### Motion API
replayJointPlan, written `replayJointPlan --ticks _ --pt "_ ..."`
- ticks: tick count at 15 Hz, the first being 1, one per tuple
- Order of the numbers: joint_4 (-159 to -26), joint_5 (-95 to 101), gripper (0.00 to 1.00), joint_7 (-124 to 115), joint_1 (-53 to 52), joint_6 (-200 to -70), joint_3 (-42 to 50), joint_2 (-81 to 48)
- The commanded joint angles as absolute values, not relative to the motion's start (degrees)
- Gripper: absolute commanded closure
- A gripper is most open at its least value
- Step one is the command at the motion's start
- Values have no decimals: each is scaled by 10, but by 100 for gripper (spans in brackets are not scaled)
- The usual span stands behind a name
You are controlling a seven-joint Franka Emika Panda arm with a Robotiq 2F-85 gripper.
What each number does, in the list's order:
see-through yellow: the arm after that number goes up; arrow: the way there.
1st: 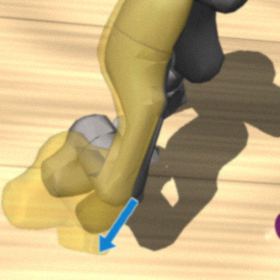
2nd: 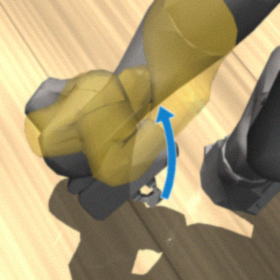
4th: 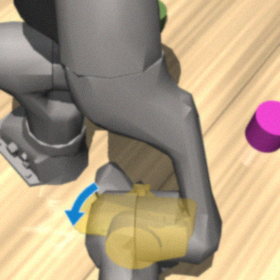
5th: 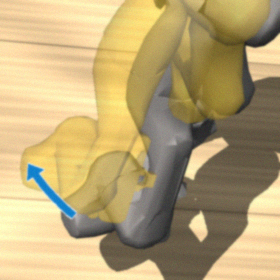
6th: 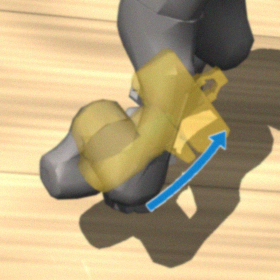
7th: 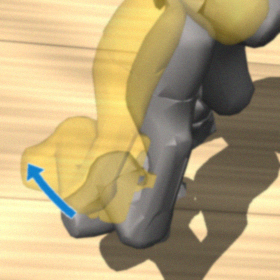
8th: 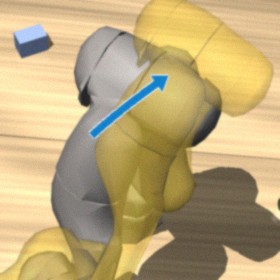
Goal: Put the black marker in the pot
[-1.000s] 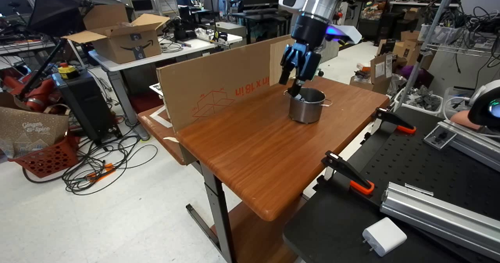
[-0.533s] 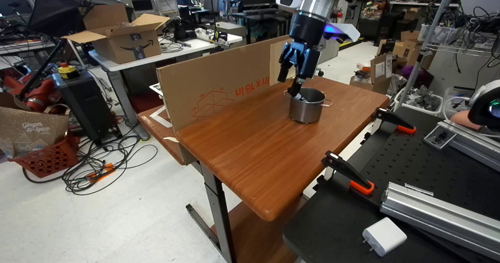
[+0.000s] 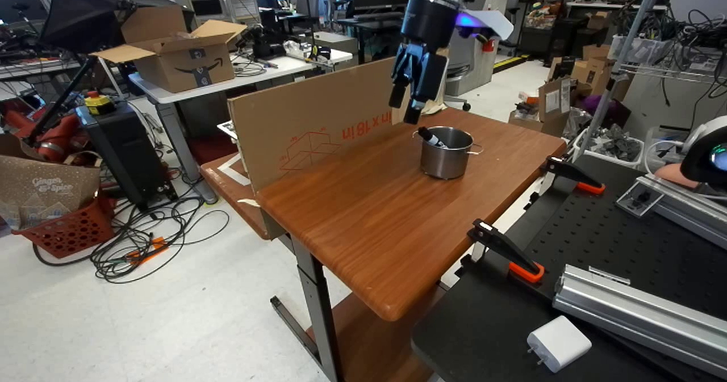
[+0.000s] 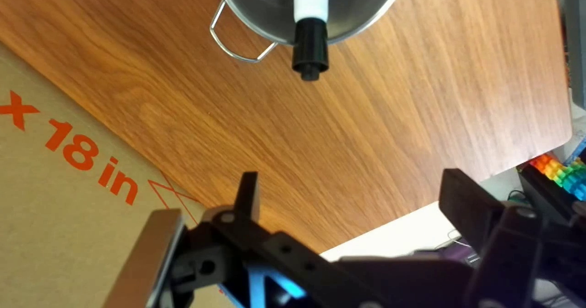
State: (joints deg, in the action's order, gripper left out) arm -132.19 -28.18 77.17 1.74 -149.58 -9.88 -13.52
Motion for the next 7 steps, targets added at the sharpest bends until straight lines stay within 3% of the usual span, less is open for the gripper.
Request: replayJointPlan --ticks 1,7 --pt "-1323 -278 0 769 23 -1496 -102 -135" --pt "-1324 -278 0 768 24 -1496 -99 -135"
